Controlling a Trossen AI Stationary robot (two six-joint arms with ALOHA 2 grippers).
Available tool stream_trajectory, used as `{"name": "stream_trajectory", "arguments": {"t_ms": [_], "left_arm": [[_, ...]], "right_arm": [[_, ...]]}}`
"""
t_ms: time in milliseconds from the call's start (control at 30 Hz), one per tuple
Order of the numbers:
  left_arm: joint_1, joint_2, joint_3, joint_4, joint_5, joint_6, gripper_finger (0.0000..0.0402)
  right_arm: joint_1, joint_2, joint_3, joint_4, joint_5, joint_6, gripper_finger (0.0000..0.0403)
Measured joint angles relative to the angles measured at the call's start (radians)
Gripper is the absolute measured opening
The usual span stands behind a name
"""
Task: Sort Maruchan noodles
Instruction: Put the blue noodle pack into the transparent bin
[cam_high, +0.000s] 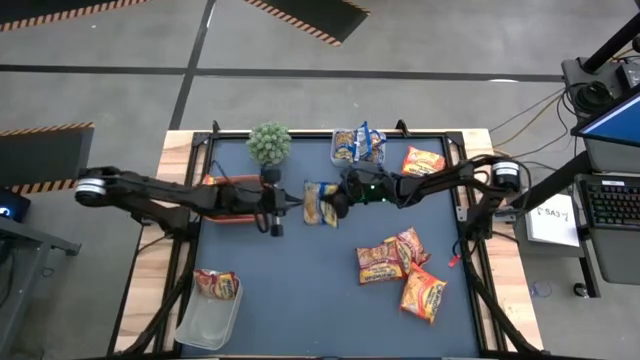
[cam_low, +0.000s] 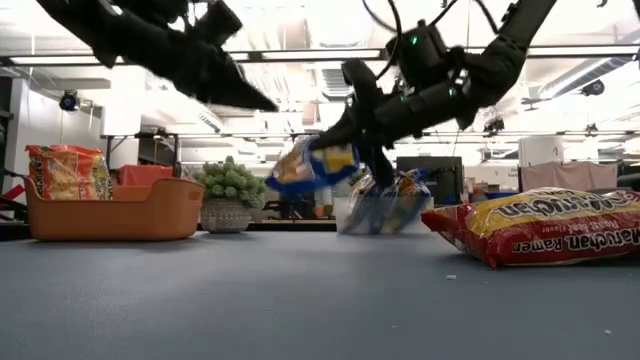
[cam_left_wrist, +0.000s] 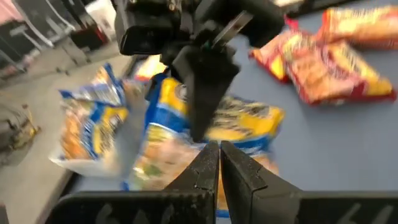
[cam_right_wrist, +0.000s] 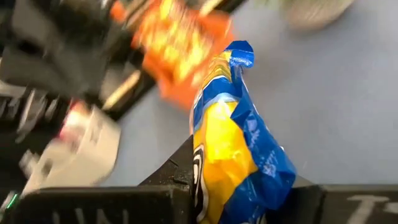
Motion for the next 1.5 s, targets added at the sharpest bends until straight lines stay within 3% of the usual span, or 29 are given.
{"name": "stream_trajectory", "arguments": {"t_ms": [167, 367, 667, 1167, 1500], "left_arm": [[0.000, -0.106, 0.000, -0.028, -0.044, 0.008, 0.0000], [0.000, -0.158, 0.000, -0.079, -0.145, -0.002, 0.0000], [0.002, -0.167, 0.000, -0.108, -0.181, 0.010, 0.0000], [0.002, -0.162, -0.005, -0.139, -0.183, 0.008, 0.0000], [0.002, -0.162, -0.012, -0.139, -0.182, 0.013, 0.0000]], "right_arm": [[-0.014, -0.081, 0.012, -0.054, 0.264, -0.015, 0.0057], [-0.040, -0.119, 0.098, -0.181, 0.485, -0.067, 0.0057], [-0.072, -0.061, 0.324, -0.562, 0.892, -0.135, 0.0056], [-0.106, 0.220, 0.545, -0.593, 1.178, -0.143, 0.0056], [-0.106, 0.350, 0.634, -0.611, 1.247, -0.194, 0.0056]]}}
